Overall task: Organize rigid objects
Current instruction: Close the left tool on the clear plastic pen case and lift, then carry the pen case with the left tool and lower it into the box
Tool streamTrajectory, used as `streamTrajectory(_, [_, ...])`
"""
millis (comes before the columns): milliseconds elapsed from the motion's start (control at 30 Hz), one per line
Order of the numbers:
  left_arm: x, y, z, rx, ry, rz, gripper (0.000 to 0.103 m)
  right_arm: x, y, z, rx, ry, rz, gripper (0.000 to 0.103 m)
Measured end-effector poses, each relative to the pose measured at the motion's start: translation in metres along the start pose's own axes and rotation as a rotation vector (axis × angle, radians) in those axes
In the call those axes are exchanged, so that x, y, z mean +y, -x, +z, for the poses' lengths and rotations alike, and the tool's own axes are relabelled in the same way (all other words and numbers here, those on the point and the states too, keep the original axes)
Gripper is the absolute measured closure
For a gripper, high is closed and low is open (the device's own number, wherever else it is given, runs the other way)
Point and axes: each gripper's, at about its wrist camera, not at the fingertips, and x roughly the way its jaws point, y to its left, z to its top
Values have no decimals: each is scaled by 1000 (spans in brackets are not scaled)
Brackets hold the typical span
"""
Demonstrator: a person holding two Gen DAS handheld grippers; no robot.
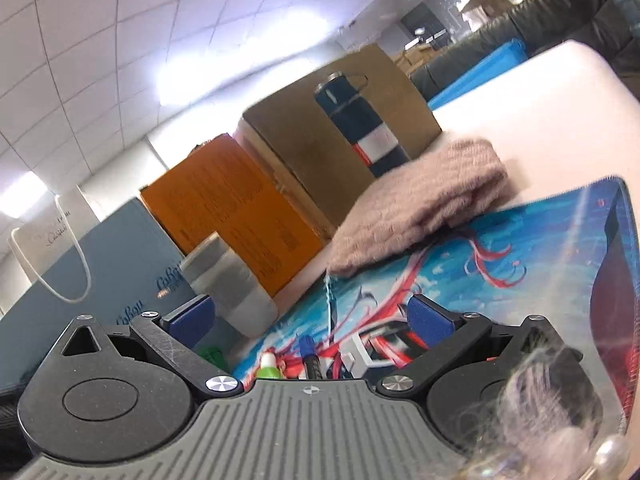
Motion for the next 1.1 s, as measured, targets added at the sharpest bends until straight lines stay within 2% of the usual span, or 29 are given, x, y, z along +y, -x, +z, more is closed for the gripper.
streamTrajectory(100, [-3, -17, -2, 34, -14, 26, 18, -2, -1, 0, 7, -18, 14, 0])
streamTrajectory(333, [4, -39, -9, 88, 23, 59, 45, -2, 0, -3, 18, -17, 25, 0])
streamTrajectory(433, [11, -38, -11, 77, 55, 45, 48, 0, 1, -4, 21, -7, 26, 0])
streamTrajectory(533, [14, -35, -12, 47, 57, 46, 56, 2, 0, -5, 20, 8, 19, 0])
streamTrajectory(667, [19, -29, -15, 34, 59, 18, 57, 6, -1, -7, 20, 37, 12, 0])
streamTrajectory(733, [20, -21, -17, 6, 51, 16, 65, 9, -2, -9, 23, 61, 18, 0])
streamTrajectory(867, [22, 1, -20, -37, 43, -13, 66, 15, -1, -12, 5, 107, 33, 0])
streamTrajectory(1000, [27, 30, -26, -105, 47, -41, 66, 21, 1, -14, -7, 139, 11, 0])
streamTrajectory(1100, [33, 57, -29, -153, 48, -76, 66, 30, 6, -15, 6, 151, 25, 0])
